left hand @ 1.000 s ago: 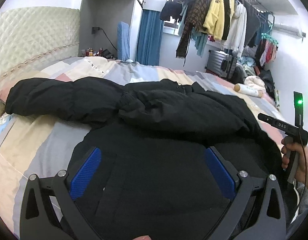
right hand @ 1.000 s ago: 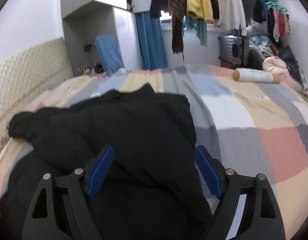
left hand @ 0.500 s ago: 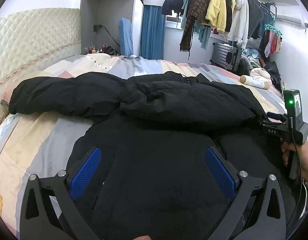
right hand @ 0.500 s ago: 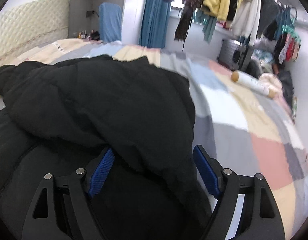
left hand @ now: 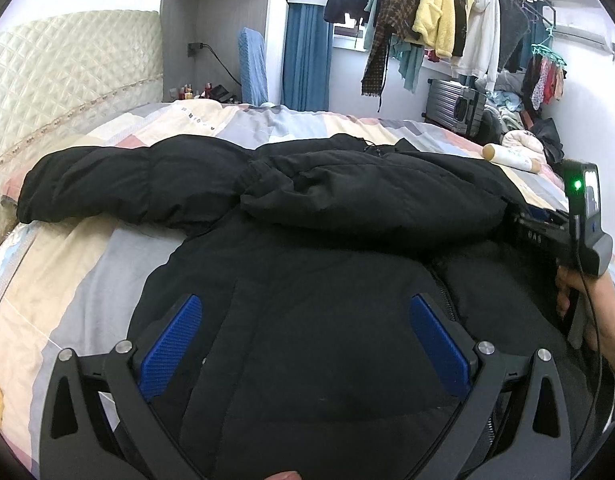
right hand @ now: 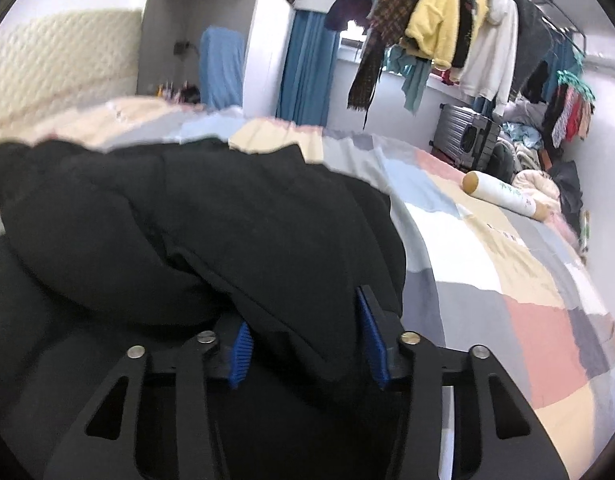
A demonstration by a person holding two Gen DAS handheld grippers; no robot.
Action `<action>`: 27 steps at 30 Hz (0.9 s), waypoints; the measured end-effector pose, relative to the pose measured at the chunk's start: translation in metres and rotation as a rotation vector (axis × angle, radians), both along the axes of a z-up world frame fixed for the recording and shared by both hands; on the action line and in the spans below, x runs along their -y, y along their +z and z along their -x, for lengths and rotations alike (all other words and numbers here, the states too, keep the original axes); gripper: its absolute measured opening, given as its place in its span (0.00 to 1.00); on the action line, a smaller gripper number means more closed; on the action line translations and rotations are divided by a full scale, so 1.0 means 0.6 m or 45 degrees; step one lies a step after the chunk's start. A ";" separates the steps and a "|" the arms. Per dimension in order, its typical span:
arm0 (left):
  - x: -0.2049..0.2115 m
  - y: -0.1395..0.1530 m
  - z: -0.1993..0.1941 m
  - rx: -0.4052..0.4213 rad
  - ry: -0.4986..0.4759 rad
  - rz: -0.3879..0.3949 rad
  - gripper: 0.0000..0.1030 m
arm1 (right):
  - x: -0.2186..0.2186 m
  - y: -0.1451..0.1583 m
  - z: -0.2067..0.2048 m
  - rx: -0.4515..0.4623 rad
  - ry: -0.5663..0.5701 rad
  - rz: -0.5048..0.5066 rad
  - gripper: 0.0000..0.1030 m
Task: Fold large clothes
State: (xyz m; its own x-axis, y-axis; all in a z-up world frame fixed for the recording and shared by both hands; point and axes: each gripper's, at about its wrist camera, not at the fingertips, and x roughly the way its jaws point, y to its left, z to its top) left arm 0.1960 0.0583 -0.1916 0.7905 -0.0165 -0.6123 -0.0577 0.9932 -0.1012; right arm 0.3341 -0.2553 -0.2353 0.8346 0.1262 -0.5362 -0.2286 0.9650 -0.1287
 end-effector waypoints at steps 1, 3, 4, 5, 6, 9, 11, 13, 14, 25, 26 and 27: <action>0.001 0.001 0.000 0.003 -0.003 0.000 1.00 | 0.001 0.008 -0.003 0.011 -0.002 -0.033 0.37; 0.003 0.000 -0.002 0.005 -0.004 -0.007 1.00 | 0.010 0.023 -0.007 0.026 -0.011 -0.120 0.33; 0.004 0.000 -0.003 0.003 -0.003 -0.009 1.00 | 0.013 0.027 -0.010 0.025 -0.015 -0.147 0.32; 0.004 -0.002 -0.003 -0.003 -0.002 -0.007 1.00 | 0.017 0.032 -0.012 0.026 -0.022 -0.170 0.31; 0.004 -0.002 -0.004 -0.006 -0.001 -0.004 1.00 | 0.023 0.036 -0.014 0.034 -0.029 -0.180 0.31; 0.000 -0.001 -0.004 -0.014 0.015 0.004 1.00 | 0.037 0.037 -0.021 0.044 -0.047 -0.187 0.30; -0.001 0.001 -0.003 -0.013 0.018 0.011 1.00 | 0.054 0.034 -0.027 0.032 -0.077 -0.213 0.30; -0.002 0.002 -0.002 -0.016 0.024 0.016 1.00 | 0.072 0.031 -0.033 0.016 -0.102 -0.245 0.30; -0.002 0.001 0.000 -0.018 0.026 0.017 1.00 | 0.082 0.028 -0.036 0.006 -0.118 -0.254 0.30; 0.005 -0.005 -0.002 -0.046 0.019 -0.023 1.00 | 0.115 -0.003 -0.039 -0.135 -0.222 -0.291 0.31; 0.006 -0.003 -0.001 -0.041 0.021 -0.031 1.00 | 0.114 0.001 -0.033 -0.146 -0.227 -0.293 0.32; 0.006 -0.002 0.000 -0.037 0.022 -0.033 1.00 | 0.110 0.009 -0.022 -0.149 -0.224 -0.294 0.34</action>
State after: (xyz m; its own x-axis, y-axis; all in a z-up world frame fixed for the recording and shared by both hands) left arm 0.1959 0.0548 -0.1931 0.7725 0.0129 -0.6348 -0.0774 0.9943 -0.0739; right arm 0.3470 -0.3212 -0.2300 0.7886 0.1150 -0.6041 -0.0561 0.9917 0.1155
